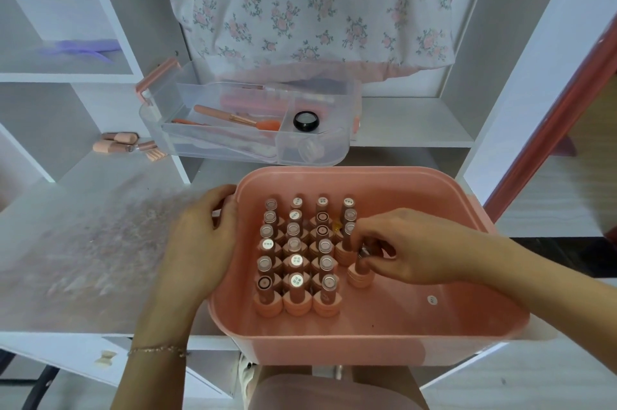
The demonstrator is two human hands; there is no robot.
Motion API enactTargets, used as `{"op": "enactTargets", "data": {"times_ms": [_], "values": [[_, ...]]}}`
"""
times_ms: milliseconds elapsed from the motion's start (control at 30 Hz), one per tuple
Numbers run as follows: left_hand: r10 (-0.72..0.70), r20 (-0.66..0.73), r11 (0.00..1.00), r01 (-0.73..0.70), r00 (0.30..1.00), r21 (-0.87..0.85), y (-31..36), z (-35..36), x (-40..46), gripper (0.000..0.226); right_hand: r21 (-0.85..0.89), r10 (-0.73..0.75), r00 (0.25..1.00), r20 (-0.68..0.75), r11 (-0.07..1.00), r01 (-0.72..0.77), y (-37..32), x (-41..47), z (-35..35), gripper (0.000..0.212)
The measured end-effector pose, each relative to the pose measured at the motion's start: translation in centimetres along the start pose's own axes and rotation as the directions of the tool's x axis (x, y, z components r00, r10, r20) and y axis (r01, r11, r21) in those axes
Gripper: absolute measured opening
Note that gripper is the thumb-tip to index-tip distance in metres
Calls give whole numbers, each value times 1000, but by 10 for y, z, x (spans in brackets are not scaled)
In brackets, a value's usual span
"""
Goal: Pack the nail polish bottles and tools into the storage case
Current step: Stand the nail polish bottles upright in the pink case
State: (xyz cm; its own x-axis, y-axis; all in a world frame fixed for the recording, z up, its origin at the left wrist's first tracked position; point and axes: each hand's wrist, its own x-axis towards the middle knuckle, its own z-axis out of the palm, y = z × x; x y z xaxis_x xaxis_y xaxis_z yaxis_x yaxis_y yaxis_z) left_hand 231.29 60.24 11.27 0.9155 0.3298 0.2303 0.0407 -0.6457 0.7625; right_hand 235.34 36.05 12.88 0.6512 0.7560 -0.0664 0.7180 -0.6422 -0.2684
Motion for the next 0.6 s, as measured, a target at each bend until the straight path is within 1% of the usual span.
{"op": "enactTargets", "data": {"times_ms": [233, 600], "values": [[-8, -10, 1000, 8, 1000, -13, -1, 0, 0, 28, -4, -9, 1000, -30, 1000, 9, -1, -4, -1, 10], [5, -2, 1000, -5, 1000, -28, -2, 0, -2, 29, -5, 13, 999, -38, 1000, -13, -5, 0, 1, 19]]}}
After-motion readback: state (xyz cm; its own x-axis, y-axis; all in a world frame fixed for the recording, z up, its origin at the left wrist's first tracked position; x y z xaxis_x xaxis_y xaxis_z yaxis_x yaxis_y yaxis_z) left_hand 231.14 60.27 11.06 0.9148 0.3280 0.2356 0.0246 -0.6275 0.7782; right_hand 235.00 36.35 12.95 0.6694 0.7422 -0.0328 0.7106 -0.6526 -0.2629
